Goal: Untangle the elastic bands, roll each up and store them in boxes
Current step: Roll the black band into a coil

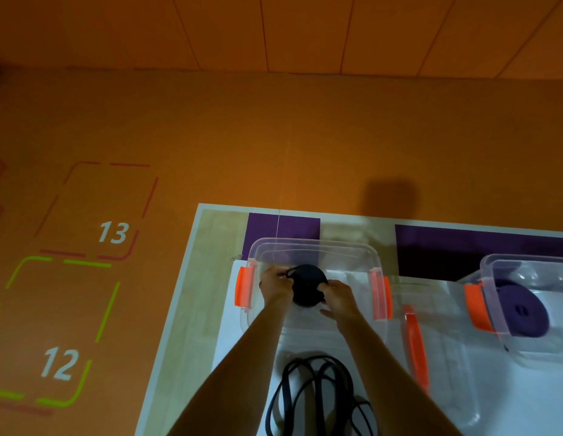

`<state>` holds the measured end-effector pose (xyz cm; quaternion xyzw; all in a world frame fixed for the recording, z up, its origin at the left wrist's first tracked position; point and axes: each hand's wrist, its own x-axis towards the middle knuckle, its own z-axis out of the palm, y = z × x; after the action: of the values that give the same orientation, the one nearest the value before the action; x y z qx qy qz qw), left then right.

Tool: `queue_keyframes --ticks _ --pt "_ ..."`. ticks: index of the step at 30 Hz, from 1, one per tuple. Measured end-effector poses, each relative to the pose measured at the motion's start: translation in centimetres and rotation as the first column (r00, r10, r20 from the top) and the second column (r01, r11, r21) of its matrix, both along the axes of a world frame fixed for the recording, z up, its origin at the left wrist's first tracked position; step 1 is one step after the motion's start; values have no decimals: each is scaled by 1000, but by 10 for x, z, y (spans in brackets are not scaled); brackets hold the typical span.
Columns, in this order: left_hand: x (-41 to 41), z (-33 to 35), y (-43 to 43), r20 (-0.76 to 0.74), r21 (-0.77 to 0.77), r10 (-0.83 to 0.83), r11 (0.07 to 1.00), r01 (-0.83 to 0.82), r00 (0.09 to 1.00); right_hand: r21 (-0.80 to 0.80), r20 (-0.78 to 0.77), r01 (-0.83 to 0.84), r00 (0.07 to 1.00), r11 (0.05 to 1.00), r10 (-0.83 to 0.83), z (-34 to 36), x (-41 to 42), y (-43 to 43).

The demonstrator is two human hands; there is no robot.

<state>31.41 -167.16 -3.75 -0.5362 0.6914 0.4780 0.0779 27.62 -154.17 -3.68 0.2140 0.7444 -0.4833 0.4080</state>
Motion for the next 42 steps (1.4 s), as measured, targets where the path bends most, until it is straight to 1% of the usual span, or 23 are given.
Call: queue_keyframes --ticks 3,6,8,10,12,14,16,18,21,23,25,26,28,29,30,32,34,36,37,38,39,40,42 --pt "0 -6 -2 -13 -38 -52 998 51 999 -12 33 32 999 999 -32 0 -1 0" --pt "-5 -3 -4 19 -148 -155 977 156 988 -27 83 36 996 999 -34 13 0 1" --pt "-7 4 -5 66 -214 -267 937 275 961 -24 46 -8 999 1000 9 25 -1 3" --pt "-2 11 -7 69 -267 -386 881 390 920 3 -41 -71 997 997 71 40 2 7" --pt "6 22 -6 72 -321 -476 821 472 876 25 -203 -159 966 987 160 60 8 14" --pt "16 38 -4 66 -387 -544 758 524 836 55 -393 -243 886 969 244 82 23 26" --pt "32 55 1 40 -415 -608 711 567 793 52 -517 -281 813 958 267 103 46 44" --pt "54 73 4 64 -502 -689 603 620 722 36 -596 -344 746 938 296 119 71 65" --pt "99 94 12 140 -635 -774 408 656 617 -2 -647 -378 706 926 287 124 109 97" --pt "127 107 16 173 -665 -793 343 663 584 33 -688 -389 659 921 304 115 130 114" --pt "154 112 19 143 -719 -807 313 620 574 93 -717 -390 612 916 333 98 149 130" --pt "166 112 19 143 -763 -819 267 589 556 125 -715 -383 605 915 351 88 156 138" --pt "190 111 24 167 -820 -840 172 546 516 202 -673 -342 632 918 384 65 168 153" --pt "201 108 28 155 -821 -852 170 544 500 251 -637 -314 658 915 401 55 173 160" --pt "209 104 31 134 -810 -858 193 554 495 296 -591 -298 689 907 420 46 176 165" --pt "224 90 40 128 -724 -837 288 627 533 337 -506 -331 726 881 466 32 183 172" --pt "236 69 49 204 -565 -793 383 731 574 354 -448 -400 721 846 528 26 193 172" --pt "248 51 60 261 -342 -757 508 791 599 359 -416 -445 710 820 568 23 201 173" --pt "254 45 65 254 -224 -740 582 782 623 374 -410 -464 694 803 592 21 205 173" --pt "260 39 70 249 -137 -725 630 764 642 399 -405 -479 673 782 619 21 208 174" --pt "265 35 75 248 -88 -710 661 745 659 423 -402 -489 653 763 642 21 212 175" --pt "270 30 79 248 -74 -688 688 722 682 433 -399 -494 645 754 652 22 215 176" --pt "279 23 87 214 -99 -613 761 641 761 412 -401 -506 646 758 650 25 221 179"
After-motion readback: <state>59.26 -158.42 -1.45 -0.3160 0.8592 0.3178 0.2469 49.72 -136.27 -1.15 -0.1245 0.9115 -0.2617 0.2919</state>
